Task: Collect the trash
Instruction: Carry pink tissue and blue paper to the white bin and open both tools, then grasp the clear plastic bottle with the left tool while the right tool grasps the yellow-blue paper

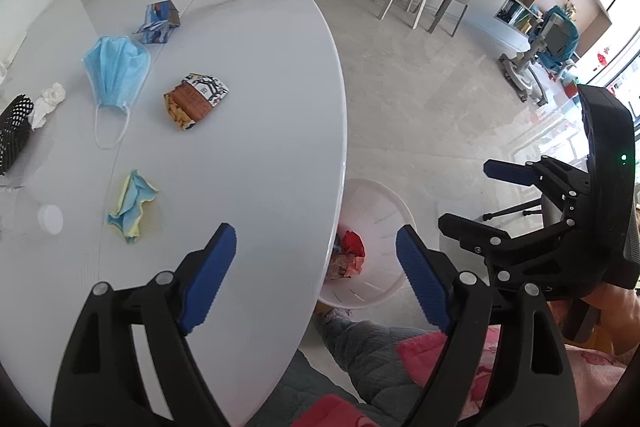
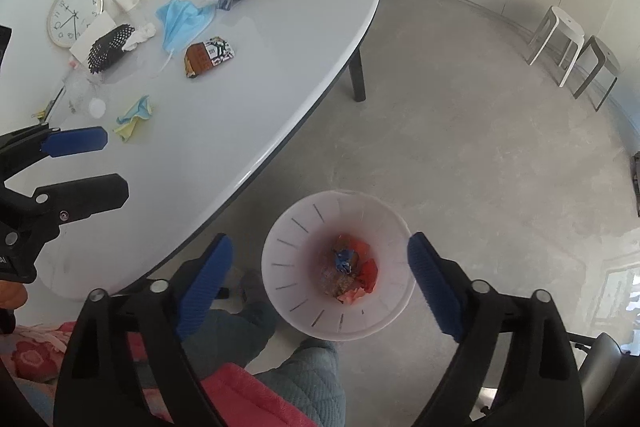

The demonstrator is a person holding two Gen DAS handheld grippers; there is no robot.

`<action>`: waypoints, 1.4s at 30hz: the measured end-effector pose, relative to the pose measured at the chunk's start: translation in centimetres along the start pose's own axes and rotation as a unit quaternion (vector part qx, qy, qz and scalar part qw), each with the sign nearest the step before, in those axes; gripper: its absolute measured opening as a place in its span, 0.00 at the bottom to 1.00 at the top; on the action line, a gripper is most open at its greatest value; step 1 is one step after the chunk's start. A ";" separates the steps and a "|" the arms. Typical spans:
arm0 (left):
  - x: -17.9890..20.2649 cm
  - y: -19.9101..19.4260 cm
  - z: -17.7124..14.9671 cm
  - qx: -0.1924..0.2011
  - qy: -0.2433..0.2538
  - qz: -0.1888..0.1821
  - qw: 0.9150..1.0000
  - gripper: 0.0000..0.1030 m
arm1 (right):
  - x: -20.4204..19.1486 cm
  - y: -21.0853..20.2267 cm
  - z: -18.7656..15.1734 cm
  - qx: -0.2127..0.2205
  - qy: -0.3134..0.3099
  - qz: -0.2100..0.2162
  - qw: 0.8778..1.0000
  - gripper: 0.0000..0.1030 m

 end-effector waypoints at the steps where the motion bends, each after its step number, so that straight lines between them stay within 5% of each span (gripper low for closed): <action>1: -0.6 -0.3 0.0 0.002 -0.006 0.001 1.000 0.77 | -0.1 -0.3 0.3 0.004 0.002 -0.002 1.000 0.98; 15: -10.8 -8.5 -2.1 0.083 -0.114 0.061 0.988 0.93 | -5.6 -4.0 5.8 0.059 -0.029 0.009 0.998 0.98; 31: -30.4 -13.8 -11.0 0.111 -0.294 0.126 0.941 0.93 | -19.8 -1.8 10.3 0.050 -0.130 0.049 0.989 0.98; 42: -32.5 -11.5 -9.6 0.093 -0.287 0.095 0.949 0.93 | -23.9 1.7 10.9 0.021 -0.129 0.044 0.990 0.98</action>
Point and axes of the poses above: each gripper's, at about its wrist camera, not at the fingertips, and y roughly the way its jaws point, x to its right, z to its top, the point moved 3 cm from there along y, roughly the way its jaws point, and after that the axes turned 10 degrees about -x, right-handed, at the moved point
